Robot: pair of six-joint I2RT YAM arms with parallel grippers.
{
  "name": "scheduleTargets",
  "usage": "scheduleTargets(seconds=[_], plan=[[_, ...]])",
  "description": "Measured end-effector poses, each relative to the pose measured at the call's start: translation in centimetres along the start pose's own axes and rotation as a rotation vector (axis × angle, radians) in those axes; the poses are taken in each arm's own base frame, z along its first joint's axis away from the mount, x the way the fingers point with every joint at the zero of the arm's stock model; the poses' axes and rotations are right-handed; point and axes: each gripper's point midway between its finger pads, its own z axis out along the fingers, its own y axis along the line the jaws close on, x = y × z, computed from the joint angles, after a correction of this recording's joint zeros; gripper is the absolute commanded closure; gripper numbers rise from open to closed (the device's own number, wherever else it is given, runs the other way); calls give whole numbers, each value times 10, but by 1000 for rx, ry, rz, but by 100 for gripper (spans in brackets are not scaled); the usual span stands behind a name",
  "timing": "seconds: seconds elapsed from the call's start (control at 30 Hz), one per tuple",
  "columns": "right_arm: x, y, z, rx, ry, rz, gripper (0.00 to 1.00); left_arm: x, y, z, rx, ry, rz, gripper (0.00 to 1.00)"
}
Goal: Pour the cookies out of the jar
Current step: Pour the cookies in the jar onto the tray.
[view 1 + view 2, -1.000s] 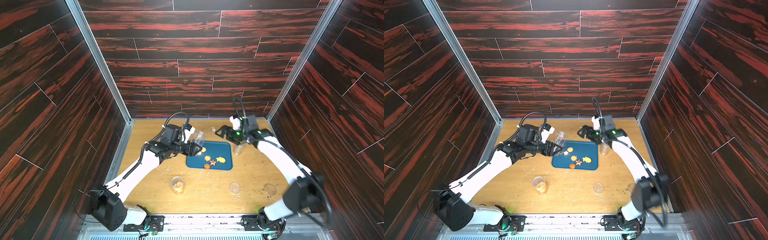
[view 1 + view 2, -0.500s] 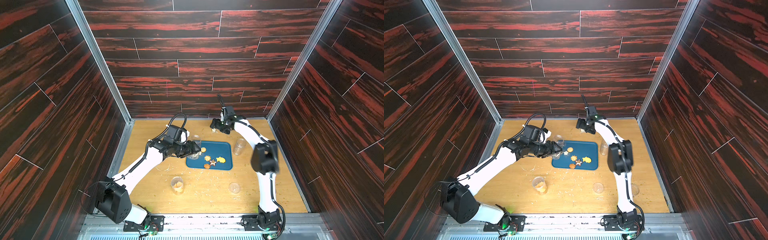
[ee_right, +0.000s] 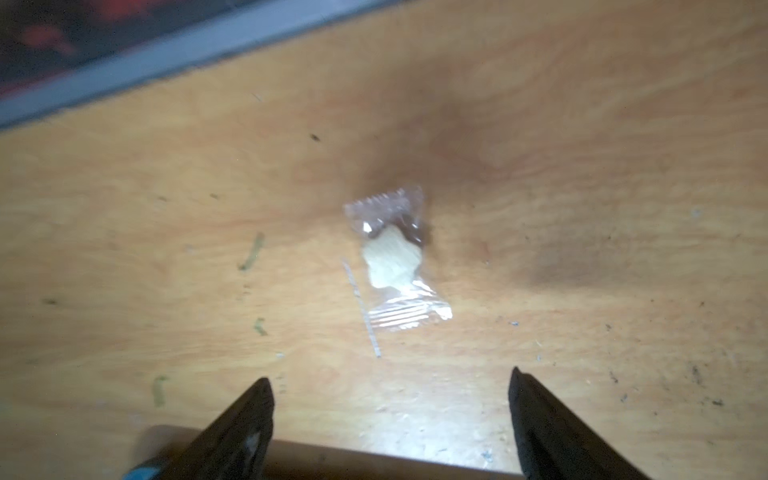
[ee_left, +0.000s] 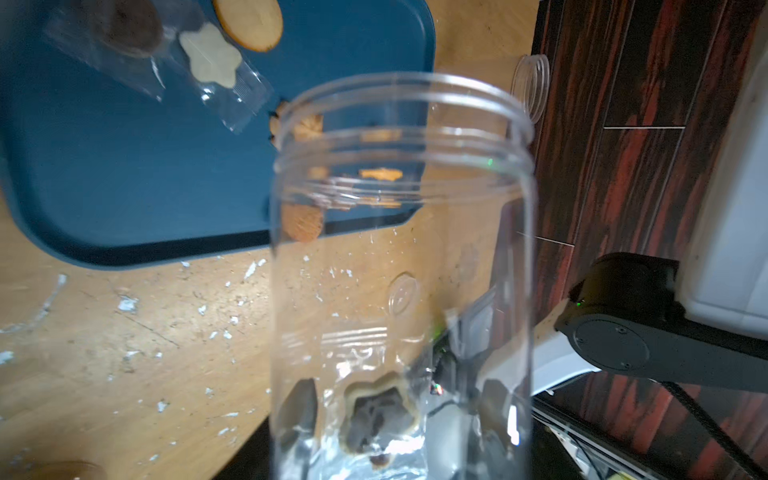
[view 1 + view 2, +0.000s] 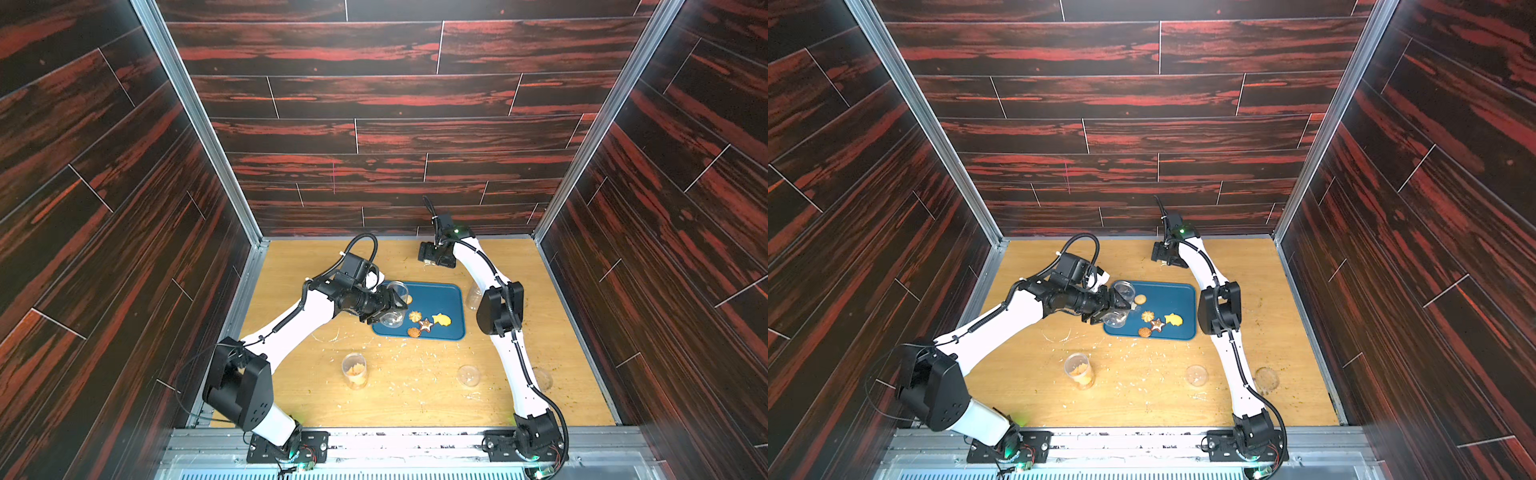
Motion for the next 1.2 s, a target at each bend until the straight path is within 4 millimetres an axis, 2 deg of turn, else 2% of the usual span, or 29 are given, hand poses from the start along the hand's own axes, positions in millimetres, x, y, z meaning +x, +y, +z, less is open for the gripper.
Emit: scheduleTargets(seconds=[0.2,0.37,0.47,0.6,0.87,1.07,1.2], plan=[[3,-3,11,9,4,-15,11,3,7,7,28,37,-126,53],[4,-4,25,7,1,-14,19,-3,22,24,72,50,-297,54],[3,-5,32,3,-4,-8,19,-5,27,32,109,47,-384,54],[-4,-4,35,-14,-25,1,18,-11,25,37,167,38,-460,54],[-16,-3,40,-41,-65,30,20,-17,14,36,218,31,-471,54],[-25,-3,43,-79,-85,44,34,-20,12,37,231,31,-485,54],[-27,-3,47,-117,-82,52,59,-26,11,41,256,24,-510,54]])
